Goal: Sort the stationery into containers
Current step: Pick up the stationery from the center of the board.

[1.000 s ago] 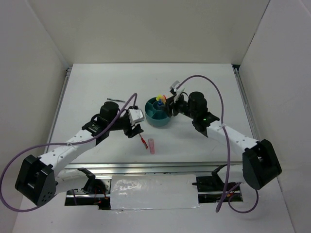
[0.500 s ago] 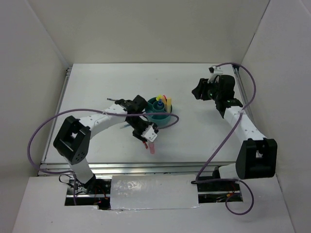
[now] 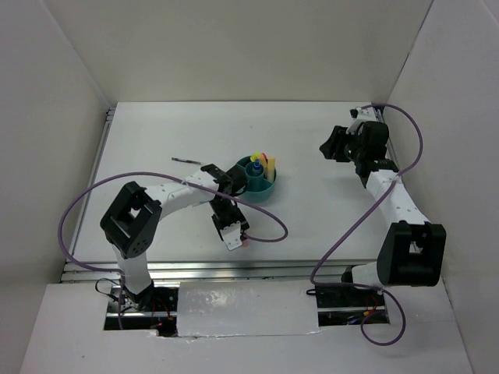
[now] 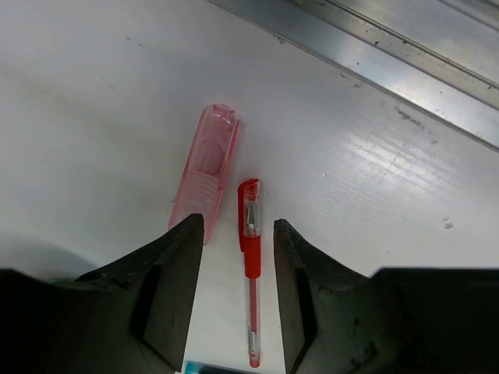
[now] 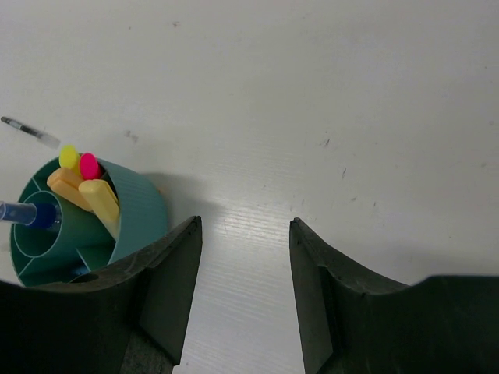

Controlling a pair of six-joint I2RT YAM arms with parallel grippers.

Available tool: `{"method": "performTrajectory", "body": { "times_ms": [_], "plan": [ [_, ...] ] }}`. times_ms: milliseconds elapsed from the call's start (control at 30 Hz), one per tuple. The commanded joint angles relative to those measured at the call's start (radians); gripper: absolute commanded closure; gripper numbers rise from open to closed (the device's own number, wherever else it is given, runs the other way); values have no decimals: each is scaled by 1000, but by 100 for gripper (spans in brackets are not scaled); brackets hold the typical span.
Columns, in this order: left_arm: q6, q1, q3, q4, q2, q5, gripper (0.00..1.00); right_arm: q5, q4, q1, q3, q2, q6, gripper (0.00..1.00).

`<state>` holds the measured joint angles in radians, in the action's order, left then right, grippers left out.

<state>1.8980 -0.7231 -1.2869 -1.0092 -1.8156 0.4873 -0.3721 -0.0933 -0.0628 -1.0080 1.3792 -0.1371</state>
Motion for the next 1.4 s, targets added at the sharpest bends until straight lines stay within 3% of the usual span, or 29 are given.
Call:
{"method": "performTrajectory", "body": {
  "times_ms": [0,367,1100,1367],
  "plan": [
    [90,-21,14,1,-10,-7,47,9,-13,-6,-35,-14,-6,44],
    [113,-45,-20,-2,-63,-10,37,27,-25,-6,-44,9,-1,43],
    [115,-81,-155,-109,-215,14,44,39,-25,-8,-40,20,19,42],
    [105,-96,-176,-118,-221,16,39,35,-33,-9,-40,17,24,42]
  ]
}}
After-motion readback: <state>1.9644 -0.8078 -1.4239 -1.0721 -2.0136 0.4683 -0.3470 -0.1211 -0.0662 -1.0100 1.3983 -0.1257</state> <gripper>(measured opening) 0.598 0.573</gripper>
